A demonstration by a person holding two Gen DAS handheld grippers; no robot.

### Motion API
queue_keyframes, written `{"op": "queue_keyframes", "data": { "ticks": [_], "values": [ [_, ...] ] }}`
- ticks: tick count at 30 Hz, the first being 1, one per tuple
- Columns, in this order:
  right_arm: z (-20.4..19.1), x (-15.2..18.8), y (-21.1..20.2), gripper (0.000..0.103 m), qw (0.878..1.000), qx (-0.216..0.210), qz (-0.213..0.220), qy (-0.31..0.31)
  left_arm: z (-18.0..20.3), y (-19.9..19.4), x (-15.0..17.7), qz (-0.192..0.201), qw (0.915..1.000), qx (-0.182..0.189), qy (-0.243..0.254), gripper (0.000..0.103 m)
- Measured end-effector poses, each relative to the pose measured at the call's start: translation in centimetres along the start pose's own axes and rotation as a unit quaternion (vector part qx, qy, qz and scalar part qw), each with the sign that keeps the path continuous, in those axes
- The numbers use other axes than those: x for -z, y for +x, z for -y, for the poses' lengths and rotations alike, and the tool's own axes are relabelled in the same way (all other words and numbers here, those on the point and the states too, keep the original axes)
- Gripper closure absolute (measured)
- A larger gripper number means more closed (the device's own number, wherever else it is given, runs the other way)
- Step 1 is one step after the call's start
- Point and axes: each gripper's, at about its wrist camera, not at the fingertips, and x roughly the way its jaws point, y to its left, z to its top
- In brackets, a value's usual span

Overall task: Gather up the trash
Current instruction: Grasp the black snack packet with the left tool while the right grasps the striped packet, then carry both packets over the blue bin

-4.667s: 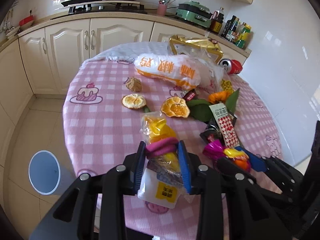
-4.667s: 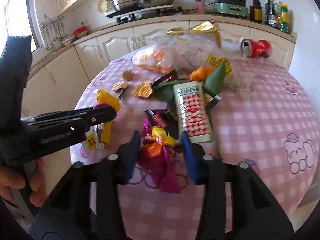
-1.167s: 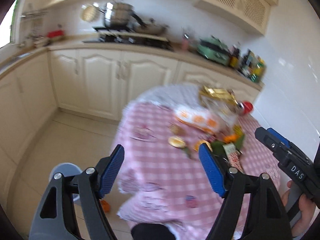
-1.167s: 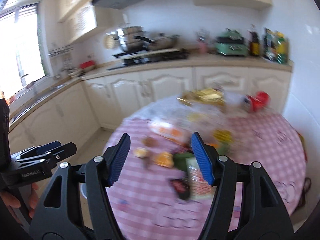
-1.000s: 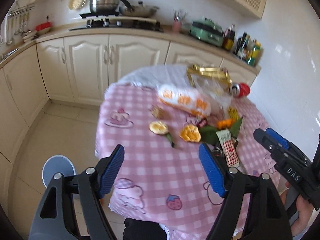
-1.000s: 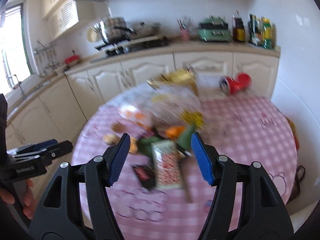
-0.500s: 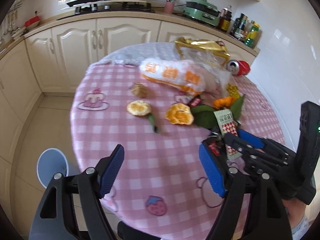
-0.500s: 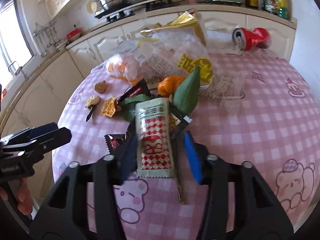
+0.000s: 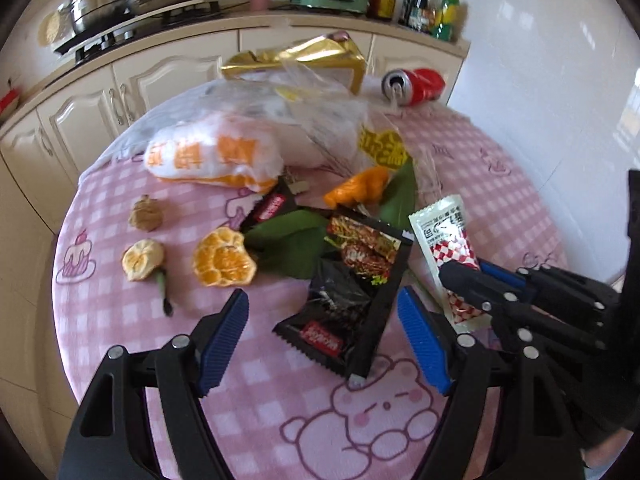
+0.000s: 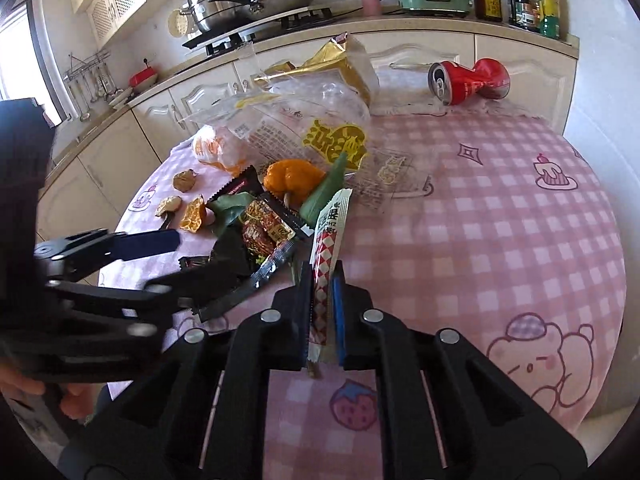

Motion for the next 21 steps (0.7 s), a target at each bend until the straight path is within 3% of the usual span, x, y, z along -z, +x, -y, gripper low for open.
{"op": "queue_keyframes", "data": {
  "ticks": [1,3,4,6,10,15,21],
  "values": [
    [0.1,0.1,-0.2,0.094,1.0,0.0,0.004,0.002,0.1,0.3,-0.1,-0.002,1.0,-0.002,0.002,0.031],
    [0.1,0.1,-0.3,0.094,1.0,-0.004,0.006,0.003,0.1,0.9,-0.2,-0.015,0.9999,0.003,0.001,0.047],
    [-0.1,0.0,-0.4,0.094,1.0,-0.002,0.009,0.0,0.2,1.1,-0.2,-0.012,0.9999,-0.007,0.003,0.054],
    [-0.1,-0.2,-0.6,0.094,1.0,-0.004,0.012,0.001,0.6,1.3,-0.1,-0.01,0.9996,-0.017,0.019,0.057],
    [-0.2,-0.4,-1.0,0.094,1.0,-0.002,0.018,0.004,1.0,1.1,0.2,0.0,0.9992,-0.015,0.036,0.08],
    [-1.1,-0.7,-2.4,0.095,0.999,-0.001,0.034,-0.005,0.3,-0.2,0.7,0.01,0.9997,0.02,0.005,0.083],
    [-3.2,-1.7,-4.3,0.095,0.998,-0.002,0.061,-0.019,-0.8,-4.4,1.5,0.054,0.9975,0.042,-0.014,0.083]
  ]
}}
